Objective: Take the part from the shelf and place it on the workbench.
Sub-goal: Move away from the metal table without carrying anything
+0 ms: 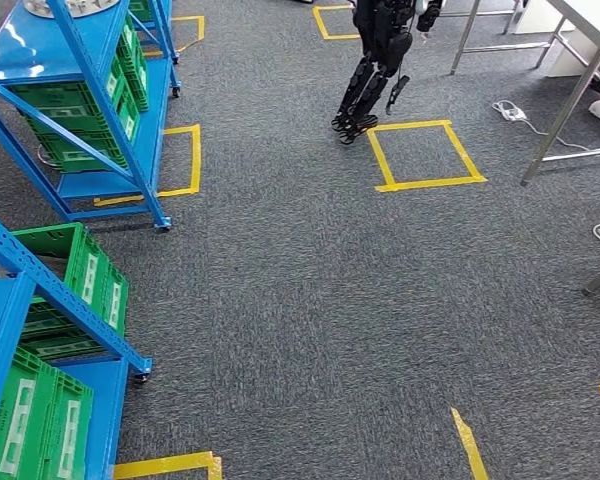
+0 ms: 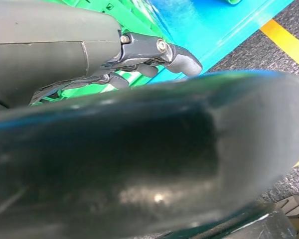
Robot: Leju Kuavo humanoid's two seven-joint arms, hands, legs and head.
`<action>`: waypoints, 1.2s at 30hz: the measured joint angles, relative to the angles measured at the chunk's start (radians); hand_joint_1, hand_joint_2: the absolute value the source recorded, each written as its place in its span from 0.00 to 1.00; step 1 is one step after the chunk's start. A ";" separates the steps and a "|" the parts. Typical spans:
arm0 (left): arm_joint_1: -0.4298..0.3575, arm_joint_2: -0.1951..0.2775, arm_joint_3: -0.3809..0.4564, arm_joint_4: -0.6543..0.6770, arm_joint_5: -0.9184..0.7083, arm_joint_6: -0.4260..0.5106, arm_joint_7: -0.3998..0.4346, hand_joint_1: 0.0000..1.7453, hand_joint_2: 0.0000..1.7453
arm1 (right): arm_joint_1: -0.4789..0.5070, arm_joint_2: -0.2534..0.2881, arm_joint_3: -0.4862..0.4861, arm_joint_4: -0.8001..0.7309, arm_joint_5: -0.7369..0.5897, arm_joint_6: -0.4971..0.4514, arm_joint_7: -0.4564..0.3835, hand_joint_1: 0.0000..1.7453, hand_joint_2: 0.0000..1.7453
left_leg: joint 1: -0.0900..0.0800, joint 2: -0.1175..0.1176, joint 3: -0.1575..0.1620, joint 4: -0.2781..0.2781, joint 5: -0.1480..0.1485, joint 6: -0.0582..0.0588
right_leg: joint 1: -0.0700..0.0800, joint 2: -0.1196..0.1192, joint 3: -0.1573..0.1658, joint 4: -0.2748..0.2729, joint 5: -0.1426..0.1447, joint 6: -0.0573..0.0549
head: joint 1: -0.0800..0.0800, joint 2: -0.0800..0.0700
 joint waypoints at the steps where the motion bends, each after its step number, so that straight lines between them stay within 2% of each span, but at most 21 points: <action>1: 0.001 0.000 0.000 0.000 0.000 0.000 0.000 0.00 0.00 | -0.001 0.000 -0.002 0.001 0.004 0.001 -0.002 0.00 0.00 | 0.000 0.000 0.000 0.000 0.000 0.000 | 0.000 0.000 0.000 0.000 0.000 0.000 | 0.000 0.000; 8: 0.002 0.002 0.000 0.000 0.008 0.000 0.003 0.00 0.00 | -0.008 0.000 -0.013 0.007 0.054 -0.020 -0.019 0.00 0.00 | -0.007 0.000 0.001 0.003 -0.003 0.006 | -0.007 -0.001 0.001 -0.003 0.002 0.007 | 0.000 0.000; 12: 0.000 0.005 -0.004 0.000 0.010 0.000 0.011 0.00 0.00 | -0.012 0.000 -0.013 0.010 0.062 -0.023 -0.022 0.00 0.00 | -0.007 -0.002 0.006 -0.012 0.004 0.020 | -0.011 -0.002 0.007 0.000 -0.003 0.017 | 0.000 0.000; 14: -0.002 0.005 -0.007 -0.001 0.010 0.000 0.013 0.00 0.00 | -0.014 0.000 -0.012 0.010 0.062 -0.024 -0.022 0.00 0.00 | -0.002 -0.005 0.014 -0.027 0.011 0.029 | -0.010 0.000 -0.020 0.062 -0.041 0.020 | 0.003 0.000; 16: -0.002 0.006 -0.011 -0.001 0.010 0.000 0.019 0.00 0.00 | -0.015 0.000 -0.012 0.010 0.061 -0.024 -0.022 0.00 0.00 | -0.002 -0.011 0.015 -0.029 0.012 0.032 | -0.011 0.001 -0.087 0.190 -0.100 0.021 | 0.006 0.000; 17: -0.002 0.006 -0.013 -0.001 0.009 0.000 0.023 0.00 0.00 | -0.014 0.000 -0.012 0.010 0.059 -0.024 -0.022 0.00 0.00 | -0.002 -0.016 0.016 -0.029 0.012 0.032 | -0.011 0.001 -0.120 0.247 -0.117 0.022 | 0.007 0.000; 18: -0.002 0.007 -0.016 -0.002 0.009 0.000 0.026 0.00 0.00 | -0.014 0.000 -0.012 0.011 0.058 -0.025 -0.021 0.00 0.00 | -0.002 -0.023 0.017 -0.029 0.011 0.031 | -0.012 0.001 -0.142 0.277 -0.116 0.023 | 0.007 0.000; 19: -0.002 0.007 -0.019 -0.002 0.008 0.000 0.029 0.00 0.00 | -0.013 0.000 -0.012 0.011 0.057 -0.025 -0.021 0.00 0.00 | -0.001 -0.032 0.019 -0.028 0.009 0.030 | -0.014 0.001 -0.146 0.271 -0.096 0.025 | 0.007 0.000; 20: -0.003 0.007 -0.022 -0.002 0.008 0.000 0.030 0.00 0.00 | -0.013 0.000 -0.011 0.011 0.056 -0.026 -0.021 0.00 0.00 | 0.000 -0.042 0.022 -0.028 0.007 0.026 | -0.017 0.006 -0.129 0.225 -0.057 0.026 | 0.008 0.000; 22: -0.005 0.007 -0.024 -0.002 0.007 0.000 0.031 0.00 0.00 | -0.012 0.000 -0.011 0.011 0.056 -0.028 -0.021 0.00 0.00 | 0.002 -0.064 0.026 -0.022 0.001 0.015 | -0.024 0.044 -0.070 0.090 0.010 0.028 | 0.008 0.000; 24: -0.008 0.008 -0.025 -0.002 0.006 0.000 0.033 0.00 0.00 | -0.010 0.000 -0.010 0.012 0.055 -0.030 -0.019 0.00 0.00 | 0.003 -0.086 0.021 -0.017 -0.002 0.000 | -0.027 0.075 -0.034 0.020 0.025 0.027 | 0.008 0.000; 25: -0.008 0.008 -0.025 -0.002 0.005 0.000 0.035 0.00 0.00 | -0.008 0.000 -0.009 0.012 0.054 -0.031 -0.018 0.00 0.00 | 0.004 -0.097 0.019 -0.016 -0.001 -0.007 | -0.025 0.074 -0.029 0.017 0.021 0.023 | 0.008 0.000; 26: -0.006 0.008 -0.025 -0.002 0.003 0.000 0.037 0.00 0.00 | -0.007 0.000 -0.008 0.013 0.054 -0.033 -0.016 0.00 0.00 | 0.006 -0.108 0.017 -0.018 0.002 -0.013 | -0.024 0.063 -0.027 0.017 0.023 0.018 | 0.007 0.000; 28: 0.001 0.006 -0.026 -0.003 0.000 0.000 0.042 0.00 0.00 | -0.004 0.000 -0.004 0.013 0.053 -0.036 -0.012 0.00 0.00 | 0.008 -0.087 0.008 0.001 -0.011 -0.023 | -0.024 0.039 -0.022 0.013 0.026 0.005 | 0.005 0.000; 29: 0.003 0.005 -0.026 -0.004 -0.001 0.000 0.044 0.00 0.00 | -0.003 0.000 -0.002 0.013 0.053 -0.037 -0.012 0.00 0.00 | 0.007 -0.063 -0.009 0.036 -0.032 -0.027 | -0.024 0.026 -0.021 0.010 0.027 -0.002 | 0.003 0.000; 31: 0.002 0.004 -0.026 -0.006 -0.003 0.000 0.047 0.00 0.00 | 0.000 0.000 0.001 0.013 0.053 -0.038 -0.011 0.00 0.00 | 0.006 -0.016 -0.070 0.161 -0.094 -0.032 | -0.021 -0.003 -0.019 0.008 0.024 -0.012 | -0.001 0.000; 32: 0.002 0.004 -0.026 -0.006 -0.003 0.000 0.047 0.00 0.00 | 0.002 0.000 0.002 0.013 0.053 -0.038 -0.011 0.00 0.00 | 0.006 -0.009 -0.103 0.226 -0.118 -0.033 | -0.020 -0.019 -0.020 0.008 0.022 -0.014 | -0.002 0.000; 33: 0.004 0.003 -0.026 -0.006 -0.004 0.000 0.048 0.00 0.00 | 0.003 0.000 0.003 0.013 0.053 -0.038 -0.010 0.00 0.00 | 0.006 -0.006 -0.123 0.265 -0.123 -0.034 | -0.019 -0.034 -0.020 0.008 0.019 -0.016 | -0.002 0.000; 34: 0.006 0.003 -0.026 -0.006 -0.006 0.000 0.051 0.00 0.00 | 0.003 0.000 0.004 0.013 0.053 -0.038 -0.010 0.00 0.00 | 0.006 -0.004 -0.126 0.269 -0.110 -0.034 | -0.018 -0.048 -0.020 0.008 0.015 -0.017 | -0.002 0.000; 35: 0.009 0.003 -0.026 -0.007 -0.008 0.000 0.054 0.00 0.00 | 0.002 0.000 0.004 0.013 0.053 -0.039 -0.009 0.00 0.00 | 0.006 -0.001 -0.110 0.235 -0.081 -0.033 | -0.018 -0.061 -0.018 0.008 0.011 -0.016 | -0.002 0.000; 36: 0.011 0.003 -0.026 -0.007 -0.010 0.000 0.059 0.00 0.00 | 0.002 0.000 0.005 0.013 0.053 -0.039 -0.008 0.00 0.00 | 0.006 0.013 -0.077 0.170 -0.043 -0.030 | -0.017 -0.073 -0.012 0.008 0.006 -0.014 | -0.002 0.000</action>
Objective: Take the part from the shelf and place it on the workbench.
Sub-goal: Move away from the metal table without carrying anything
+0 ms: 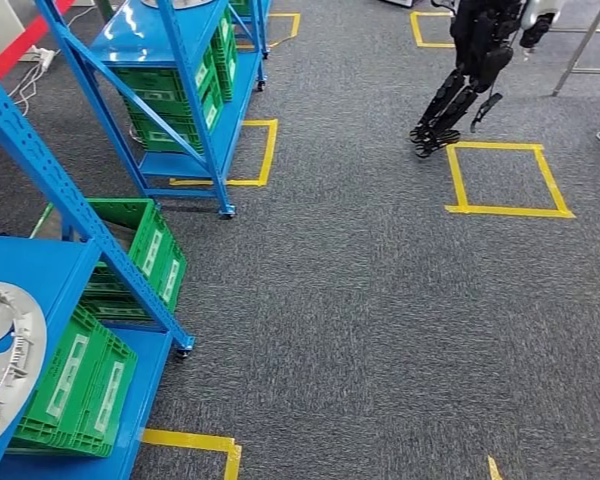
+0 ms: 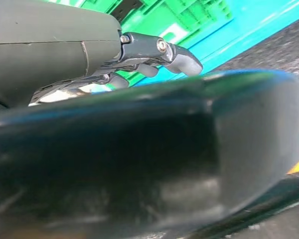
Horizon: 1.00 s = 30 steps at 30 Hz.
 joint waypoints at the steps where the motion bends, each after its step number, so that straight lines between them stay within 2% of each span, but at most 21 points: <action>1: 0.000 0.000 0.000 -0.001 -0.003 0.000 0.004 0.00 0.00 | 0.000 0.000 0.000 0.000 0.001 0.000 0.001 0.00 0.00 | -0.003 0.026 0.034 -0.069 0.026 0.003 | 0.002 -0.011 0.007 0.001 -0.005 0.004 | 0.000 0.000; 3: 0.000 -0.001 0.000 -0.004 -0.009 0.000 0.011 0.00 0.00 | 0.000 0.000 0.001 0.000 0.005 0.000 0.001 0.00 0.00 | -0.009 0.063 0.076 -0.158 0.051 0.013 | 0.007 -0.033 0.018 0.001 -0.014 0.012 | 0.000 0.000; 4: 0.000 -0.002 0.001 -0.005 -0.011 0.000 0.014 0.00 0.00 | -0.001 0.000 0.001 0.000 0.008 0.000 0.001 0.00 0.00 | -0.013 0.066 0.078 -0.168 0.048 0.018 | 0.010 -0.043 0.024 -0.001 -0.017 0.017 | 0.000 0.000; 6: 0.005 -0.005 0.001 -0.007 -0.014 0.000 0.020 0.00 0.00 | -0.006 0.000 0.002 0.000 0.013 0.000 0.000 0.00 0.00 | -0.012 0.042 0.077 -0.173 0.052 0.031 | 0.008 -0.052 0.034 -0.005 -0.020 0.026 | 0.000 0.000; 8: 0.009 -0.009 0.001 -0.008 -0.017 -0.002 0.024 0.00 0.00 | -0.009 0.000 0.005 0.000 0.021 0.000 -0.003 0.00 0.00 | -0.007 0.022 0.078 -0.180 0.059 0.043 | 0.005 -0.005 0.024 0.029 -0.047 0.035 | 0.002 0.000; 10: 0.005 -0.013 0.002 -0.008 -0.019 -0.007 0.025 0.00 0.00 | -0.009 0.000 0.006 0.002 0.028 0.000 -0.005 0.00 0.00 | -0.005 -0.001 0.077 -0.183 0.062 0.051 | 0.003 0.056 -0.034 0.145 -0.104 0.039 | 0.006 0.000; 11: 0.003 -0.014 0.003 -0.008 -0.020 -0.012 0.024 0.00 0.00 | -0.007 0.000 0.005 0.004 0.032 0.000 -0.005 0.00 0.00 | -0.006 -0.015 0.076 -0.183 0.061 0.053 | 0.003 0.067 -0.072 0.215 -0.128 0.039 | 0.007 0.000; 12: 0.002 -0.017 0.003 -0.008 -0.021 -0.017 0.024 0.00 0.00 | -0.007 0.000 0.005 0.006 0.035 0.001 -0.005 0.00 0.00 | -0.007 -0.030 0.076 -0.183 0.061 0.054 | 0.004 0.071 -0.104 0.267 -0.137 0.039 | 0.007 0.000; 13: 0.001 -0.020 0.003 -0.008 -0.022 -0.023 0.023 0.00 0.00 | -0.006 0.000 0.004 0.007 0.039 0.002 -0.006 0.00 0.00 | -0.007 -0.045 0.078 -0.183 0.060 0.055 | 0.004 0.073 -0.121 0.283 -0.125 0.038 | 0.007 0.000; 14: 0.000 -0.023 0.004 -0.007 -0.023 -0.029 0.023 0.00 0.00 | -0.006 0.000 0.004 0.007 0.042 0.003 -0.006 0.00 0.00 | -0.008 -0.060 0.081 -0.182 0.059 0.055 | 0.004 0.076 -0.120 0.260 -0.093 0.037 | 0.007 0.000; 15: -0.001 -0.026 0.004 -0.007 -0.025 -0.033 0.022 0.00 0.00 | -0.007 0.000 0.004 0.008 0.044 0.003 -0.006 0.00 0.00 | -0.007 -0.076 0.084 -0.182 0.058 0.053 | 0.004 0.084 -0.102 0.201 -0.048 0.034 | 0.007 0.000; 17: -0.006 -0.031 0.006 -0.006 -0.028 -0.038 0.022 0.00 0.00 | -0.008 0.000 0.004 0.008 0.046 0.005 -0.008 0.00 0.00 | -0.007 -0.105 0.086 -0.180 0.055 0.047 | 0.001 0.130 -0.053 0.071 0.013 0.028 | 0.006 0.000; 19: -0.010 -0.034 0.008 -0.004 -0.031 -0.039 0.022 0.00 0.00 | -0.010 0.000 0.003 0.010 0.047 0.006 -0.008 0.00 0.00 | -0.005 -0.130 0.079 -0.180 0.056 0.035 | 0.001 0.162 -0.026 0.013 0.021 0.023 | 0.006 0.000; 21: -0.009 -0.035 0.008 -0.002 -0.032 -0.039 0.022 0.00 0.00 | -0.012 0.000 0.003 0.011 0.048 0.007 -0.008 0.00 0.00 | -0.001 -0.149 0.072 -0.183 0.060 0.021 | 0.002 0.145 -0.018 0.004 0.022 0.016 | 0.006 0.000; 22: -0.008 -0.036 0.009 -0.002 -0.032 -0.039 0.022 0.00 0.00 | -0.013 0.000 0.002 0.011 0.048 0.008 -0.009 0.00 0.00 | -0.001 -0.137 0.069 -0.176 0.055 0.015 | 0.000 0.132 -0.015 -0.001 0.025 0.010 | 0.005 0.000; 23: -0.008 -0.036 0.009 -0.001 -0.032 -0.039 0.022 0.00 0.00 | -0.013 0.000 0.001 0.011 0.048 0.008 -0.009 0.00 0.00 | -0.003 -0.112 0.059 -0.155 0.041 0.010 | -0.001 0.118 -0.012 -0.006 0.028 0.004 | 0.002 0.000; 25: -0.012 -0.038 0.011 0.000 -0.032 -0.039 0.022 0.00 0.00 | -0.012 0.000 0.001 0.012 0.049 0.010 -0.010 0.00 0.00 | -0.004 -0.046 0.012 -0.055 -0.014 0.001 | -0.001 0.084 -0.007 -0.012 0.028 -0.006 | -0.003 0.000; 27: -0.014 -0.038 0.013 0.001 -0.034 -0.039 0.022 0.00 0.00 | -0.011 0.000 0.001 0.013 0.051 0.012 -0.011 0.00 0.00 | -0.002 -0.022 -0.045 0.061 -0.060 -0.006 | 0.001 0.050 -0.008 -0.012 0.022 -0.010 | -0.006 0.000; 28: -0.012 -0.038 0.015 0.002 -0.037 -0.041 0.023 0.00 0.00 | -0.011 0.000 0.001 0.014 0.053 0.012 -0.011 0.00 0.00 | -0.001 -0.019 -0.056 0.085 -0.059 -0.008 | 0.001 0.034 -0.008 -0.012 0.019 -0.010 | -0.006 0.000; 29: -0.010 -0.039 0.017 0.002 -0.041 -0.044 0.025 0.00 0.00 | -0.011 0.000 0.001 0.014 0.055 0.012 -0.011 0.00 0.00 | 0.000 -0.015 -0.048 0.069 -0.040 -0.009 | 0.001 0.019 -0.006 -0.012 0.015 -0.009 | -0.006 0.000; 30: -0.007 -0.039 0.022 0.002 -0.047 -0.048 0.027 0.00 0.00 | -0.012 0.000 0.001 0.014 0.058 0.012 -0.012 0.00 0.00 | 0.000 -0.007 -0.020 0.017 -0.008 -0.009 | 0.001 0.005 -0.002 -0.012 0.011 -0.008 | -0.006 0.000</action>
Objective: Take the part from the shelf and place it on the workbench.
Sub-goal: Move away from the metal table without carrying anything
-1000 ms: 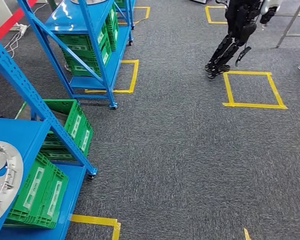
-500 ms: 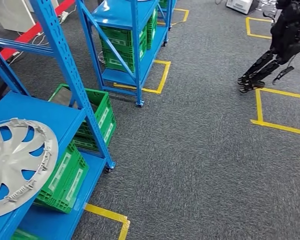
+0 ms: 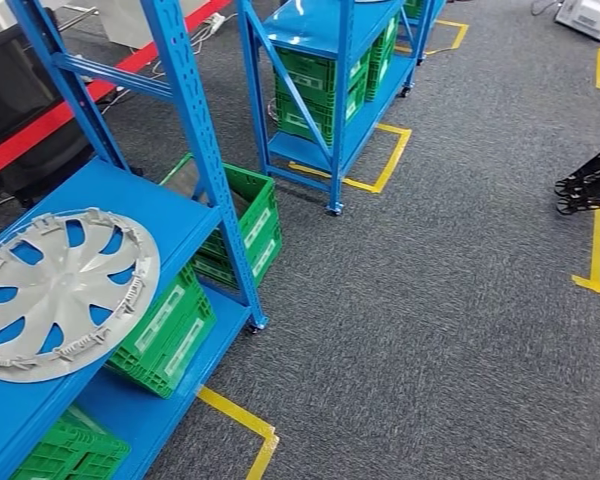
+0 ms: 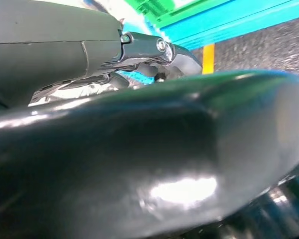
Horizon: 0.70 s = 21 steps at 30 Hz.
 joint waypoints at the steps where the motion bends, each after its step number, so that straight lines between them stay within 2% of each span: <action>1: 0.002 -0.001 0.005 0.000 -0.007 -0.004 0.003 0.00 0.00 | 0.000 0.000 0.000 0.000 0.003 0.000 -0.001 0.00 0.00 | -0.001 0.021 0.038 -0.070 0.032 0.002 | 0.000 -0.013 0.006 0.000 -0.005 0.003 | 0.000 0.000; 3: 0.003 -0.003 0.017 0.000 -0.020 -0.010 0.009 0.00 0.00 | -0.001 0.000 0.002 0.000 0.010 -0.002 -0.005 0.00 0.00 | -0.005 0.061 0.094 -0.176 0.067 0.014 | 0.005 -0.034 0.019 0.001 -0.015 0.013 | 0.002 0.000; 4: 0.004 -0.005 0.023 0.001 -0.027 -0.014 0.010 0.00 0.00 | -0.002 0.000 0.002 0.000 0.013 -0.004 -0.007 0.00 0.00 | -0.008 0.071 0.103 -0.196 0.068 0.021 | 0.007 -0.044 0.024 0.001 -0.018 0.019 | 0.003 0.000; 6: 0.008 -0.009 0.034 0.001 -0.041 -0.022 0.011 0.00 0.00 | -0.008 0.000 0.004 0.000 0.019 -0.007 -0.014 0.00 0.00 | -0.011 0.053 0.101 -0.201 0.069 0.035 | 0.007 -0.059 0.039 -0.004 -0.020 0.029 | 0.004 0.000; 7: 0.011 -0.012 0.039 0.001 -0.048 -0.026 0.010 0.00 0.00 | -0.010 0.000 0.006 0.000 0.021 -0.008 -0.017 0.00 0.00 | -0.009 0.044 0.102 -0.205 0.072 0.041 | 0.006 -0.050 0.042 -0.003 -0.025 0.034 | 0.005 0.000; 8: 0.013 -0.014 0.045 0.002 -0.056 -0.031 0.010 0.00 0.00 | -0.012 0.000 0.007 0.001 0.023 -0.008 -0.020 0.00 0.00 | -0.007 0.033 0.103 -0.209 0.076 0.048 | 0.004 -0.026 0.038 0.013 -0.038 0.038 | 0.006 0.000; 9: 0.014 -0.017 0.053 0.002 -0.064 -0.036 0.009 0.00 0.00 | -0.012 0.000 0.007 0.001 0.023 -0.008 -0.022 0.00 0.00 | -0.004 0.022 0.103 -0.214 0.080 0.053 | 0.002 0.004 0.020 0.050 -0.061 0.042 | 0.008 0.000; 10: 0.014 -0.019 0.060 0.003 -0.072 -0.041 0.007 0.00 0.00 | -0.011 0.000 0.008 0.001 0.024 -0.008 -0.024 0.00 0.00 | -0.002 0.010 0.103 -0.215 0.081 0.056 | 0.001 0.037 -0.010 0.108 -0.092 0.044 | 0.011 0.000; 11: 0.014 -0.021 0.069 0.003 -0.080 -0.047 0.004 0.00 0.00 | -0.009 0.000 0.008 0.001 0.024 -0.007 -0.025 0.00 0.00 | -0.002 -0.003 0.102 -0.215 0.081 0.059 | 0.000 0.056 -0.047 0.181 -0.122 0.045 | 0.012 0.000; 12: 0.014 -0.023 0.076 0.004 -0.086 -0.052 0.002 0.00 0.00 | -0.008 0.000 0.008 0.002 0.024 -0.005 -0.026 0.00 0.00 | -0.003 -0.017 0.102 -0.215 0.081 0.060 | 0.000 0.064 -0.084 0.246 -0.141 0.046 | 0.013 0.000; 13: 0.015 -0.025 0.082 0.004 -0.091 -0.056 0.000 0.00 0.00 | -0.006 0.000 0.008 0.002 0.024 -0.003 -0.026 0.00 0.00 | -0.003 -0.031 0.103 -0.214 0.080 0.060 | 0.000 0.067 -0.110 0.285 -0.142 0.046 | 0.013 0.000; 14: 0.017 -0.026 0.088 0.005 -0.096 -0.060 -0.002 0.00 0.00 | -0.005 0.000 0.008 0.002 0.024 -0.001 -0.027 0.00 0.00 | -0.003 -0.047 0.105 -0.214 0.079 0.060 | 0.000 0.069 -0.120 0.285 -0.121 0.046 | 0.013 0.000; 16: 0.019 -0.028 0.096 0.005 -0.103 -0.064 -0.004 0.00 0.00 | -0.003 0.000 0.009 0.002 0.021 0.002 -0.027 0.00 0.00 | -0.003 -0.073 0.110 -0.214 0.077 0.058 | -0.001 0.075 -0.102 0.212 -0.053 0.043 | 0.013 0.000; 17: 0.019 -0.029 0.101 0.005 -0.107 -0.067 -0.005 0.00 0.00 | -0.002 0.000 0.010 0.001 0.018 0.004 -0.025 0.00 0.00 | -0.002 -0.085 0.113 -0.213 0.075 0.056 | -0.002 0.090 -0.080 0.153 -0.016 0.042 | 0.014 0.000; 18: 0.020 -0.029 0.106 0.005 -0.113 -0.071 -0.005 0.00 0.00 | 0.001 0.000 0.011 0.000 0.015 0.006 -0.023 0.00 0.00 | -0.004 -0.096 0.113 -0.211 0.073 0.052 | -0.004 0.117 -0.061 0.103 0.004 0.040 | 0.014 0.000; 20: 0.023 -0.030 0.119 0.005 -0.125 -0.079 -0.004 0.00 0.00 | 0.008 0.000 0.016 -0.004 0.008 0.009 -0.015 0.00 0.00 | -0.004 -0.120 0.108 -0.206 0.070 0.041 | -0.008 0.159 -0.031 0.032 0.021 0.036 | 0.014 0.000; 21: 0.027 -0.030 0.125 0.005 -0.130 -0.082 -0.004 0.00 0.00 | 0.012 0.000 0.019 -0.007 0.006 0.009 -0.012 0.00 0.00 | -0.003 -0.133 0.104 -0.205 0.070 0.035 | -0.008 0.164 -0.025 0.024 0.015 0.033 | 0.014 0.000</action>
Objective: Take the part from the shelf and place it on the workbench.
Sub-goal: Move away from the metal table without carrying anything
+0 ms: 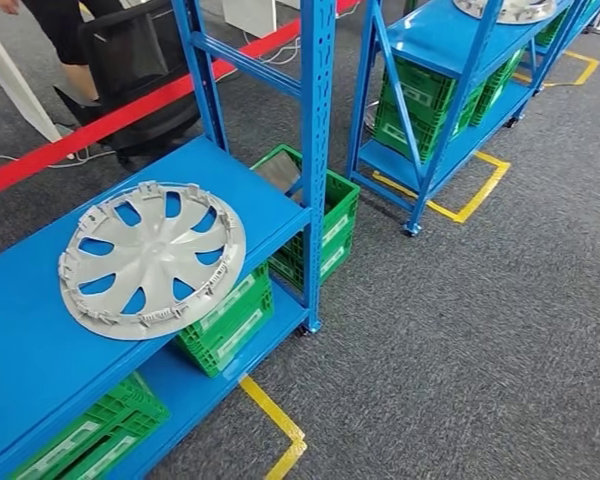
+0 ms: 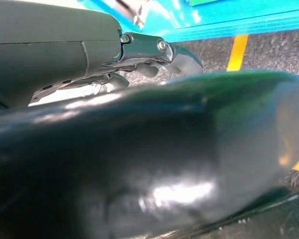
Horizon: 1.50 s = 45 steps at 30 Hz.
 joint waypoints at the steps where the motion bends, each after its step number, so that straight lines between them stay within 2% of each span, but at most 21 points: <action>1: 0.004 0.000 0.005 0.000 -0.003 -0.001 0.000 0.00 0.00 | 0.003 0.000 0.003 -0.003 -0.002 0.000 0.002 0.00 0.00 | 0.003 -0.013 -0.004 -0.001 0.002 -0.006 | 0.001 -0.011 0.004 -0.003 -0.001 -0.004 | 0.000 0.000; 3: 0.012 0.000 0.011 0.000 -0.005 -0.001 0.001 0.00 0.00 | 0.008 0.000 0.009 -0.010 -0.003 0.001 0.004 0.00 0.00 | 0.004 0.005 -0.014 0.014 -0.008 -0.018 | 0.000 -0.038 0.011 -0.009 0.003 -0.017 | -0.002 0.000; 6: 0.013 -0.002 0.017 0.000 -0.007 -0.001 0.002 0.00 0.00 | 0.013 0.000 0.013 -0.015 -0.003 0.002 0.004 0.00 0.00 | 0.002 0.100 -0.085 0.163 -0.087 -0.029 | 0.003 -0.090 0.015 -0.016 0.001 -0.034 | -0.013 0.000; 9: 0.018 -0.002 0.026 0.000 -0.011 -0.001 0.002 0.00 0.00 | 0.015 0.000 0.013 -0.015 0.005 0.007 0.006 0.00 0.00 | 0.003 0.123 -0.138 0.277 -0.116 -0.034 | 0.007 -0.142 0.012 -0.016 -0.008 -0.039 | -0.013 0.000; 13: 0.023 -0.003 0.036 0.000 -0.013 0.002 0.002 0.00 0.00 | 0.012 0.000 0.013 -0.015 0.027 0.014 0.001 0.00 0.00 | -0.004 0.179 -0.014 0.050 -0.015 -0.019 | 0.012 -0.193 0.029 -0.015 -0.021 -0.029 | -0.013 0.000; 15: 0.024 -0.004 0.039 0.000 -0.013 0.005 0.000 0.00 0.00 | 0.009 0.000 0.013 -0.015 0.033 0.007 -0.003 0.00 0.00 | -0.011 0.196 0.009 0.001 -0.007 -0.006 | 0.016 -0.212 0.040 -0.016 -0.026 -0.019 | -0.012 0.000; 17: 0.028 -0.005 0.042 0.000 -0.013 0.007 -0.002 0.00 0.00 | 0.002 0.001 0.018 -0.014 0.026 -0.026 -0.003 0.00 0.00 | -0.009 0.175 0.008 -0.004 -0.001 0.007 | 0.015 -0.223 0.049 -0.020 -0.028 -0.009 | -0.012 0.000; 19: 0.031 -0.007 0.047 0.000 -0.012 0.009 -0.004 0.00 0.00 | -0.005 0.002 0.030 -0.010 0.014 -0.063 -0.001 0.00 0.00 | -0.003 0.156 0.010 -0.015 0.007 0.019 | 0.013 -0.182 0.038 0.010 -0.052 0.001 | -0.008 0.000; 21: 0.028 -0.009 0.053 0.001 -0.012 0.011 -0.006 0.00 0.00 | -0.006 0.002 0.038 -0.004 0.008 -0.077 0.001 0.00 0.00 | 0.000 0.134 0.010 -0.020 0.012 0.026 | 0.011 -0.122 -0.014 0.120 -0.109 0.006 | -0.002 0.000; 23: 0.027 -0.011 0.057 0.001 -0.012 0.012 -0.007 0.00 0.00 | -0.005 0.002 0.041 0.002 0.006 -0.080 0.003 0.00 0.00 | 0.000 0.107 0.010 -0.020 0.011 0.028 | 0.011 -0.101 -0.078 0.240 -0.148 0.008 | 0.000 0.000; 24: 0.027 -0.012 0.058 0.001 -0.012 0.012 -0.007 0.00 0.00 | -0.004 0.002 0.043 0.004 0.006 -0.081 0.003 0.00 0.00 | 0.000 0.093 0.011 -0.019 0.011 0.028 | 0.010 -0.098 -0.094 0.260 -0.140 0.008 | 0.000 0.000; 26: 0.027 -0.014 0.059 0.001 -0.012 0.012 -0.007 0.00 0.00 | -0.004 0.001 0.046 0.007 0.005 -0.083 0.003 0.00 0.00 | 0.001 0.062 0.016 -0.019 0.009 0.025 | 0.007 -0.086 -0.071 0.183 -0.068 0.008 | 0.000 0.000; 28: 0.026 -0.015 0.060 0.001 -0.012 0.012 -0.007 0.00 0.00 | -0.004 0.001 0.049 0.009 0.005 -0.084 0.003 0.00 0.00 | 0.001 0.033 0.018 -0.016 0.004 0.016 | 0.000 -0.038 -0.016 0.051 -0.007 0.006 | -0.001 0.000; 30: 0.025 -0.016 0.061 0.001 -0.012 0.013 -0.008 0.00 0.00 | -0.005 0.001 0.052 0.012 0.005 -0.084 0.004 0.00 0.00 | 0.002 0.008 0.012 -0.012 0.004 0.004 | -0.003 -0.003 0.012 -0.005 0.000 0.002 | -0.001 0.000; 32: 0.028 -0.016 0.062 0.001 -0.012 0.016 -0.008 0.00 0.00 | -0.005 0.001 0.055 0.014 0.005 -0.085 0.004 0.00 0.00 | 0.006 -0.013 0.004 -0.012 0.007 -0.009 | -0.001 -0.019 0.017 -0.008 -0.001 -0.009 | -0.001 0.000; 34: 0.030 -0.016 0.062 0.001 -0.012 0.019 -0.009 0.00 0.00 | -0.005 0.001 0.057 0.014 0.005 -0.086 0.003 0.00 0.00 | 0.005 0.022 -0.011 0.018 -0.011 -0.018 | -0.001 -0.047 0.022 -0.013 0.002 -0.023 | -0.005 0.000; 36: 0.027 -0.016 0.064 0.001 -0.012 0.021 -0.010 0.00 0.00 | -0.003 0.002 0.058 0.015 0.004 -0.086 0.003 0.00 0.00 | 0.002 0.090 -0.060 0.121 -0.065 -0.023 | 0.002 -0.081 0.025 -0.017 0.000 -0.034 | -0.011 0.000; 39: 0.027 -0.016 0.066 0.002 -0.011 0.021 -0.010 0.00 0.00 | -0.001 0.002 0.057 0.015 0.004 -0.086 0.004 0.00 0.00 | 0.002 0.121 -0.137 0.279 -0.119 -0.025 | 0.010 -0.135 0.020 -0.017 -0.008 -0.042 | -0.013 0.000; 41: 0.031 -0.016 0.067 0.002 -0.010 0.021 -0.011 0.00 0.00 | -0.002 0.002 0.058 0.015 0.004 -0.087 0.004 0.00 0.00 | 0.001 0.129 -0.108 0.222 -0.072 -0.019 | 0.014 -0.164 0.024 -0.017 -0.014 -0.043 | -0.014 0.000; 43: 0.030 -0.016 0.068 0.003 -0.008 0.021 -0.013 0.00 0.00 | -0.004 0.002 0.059 0.015 0.004 -0.087 0.003 0.00 0.00 | -0.007 0.168 -0.035 0.085 -0.015 -0.004 | 0.019 -0.189 0.033 -0.016 -0.021 -0.040 | -0.014 0.000; 45: 0.028 -0.016 0.072 0.003 -0.006 0.021 -0.016 0.00 0.00 | -0.004 0.002 0.060 0.015 0.004 -0.087 0.003 0.00 0.00 | -0.017 0.200 0.002 0.008 0.001 0.008 | 0.023 -0.213 0.041 -0.017 -0.028 -0.031 | -0.013 0.000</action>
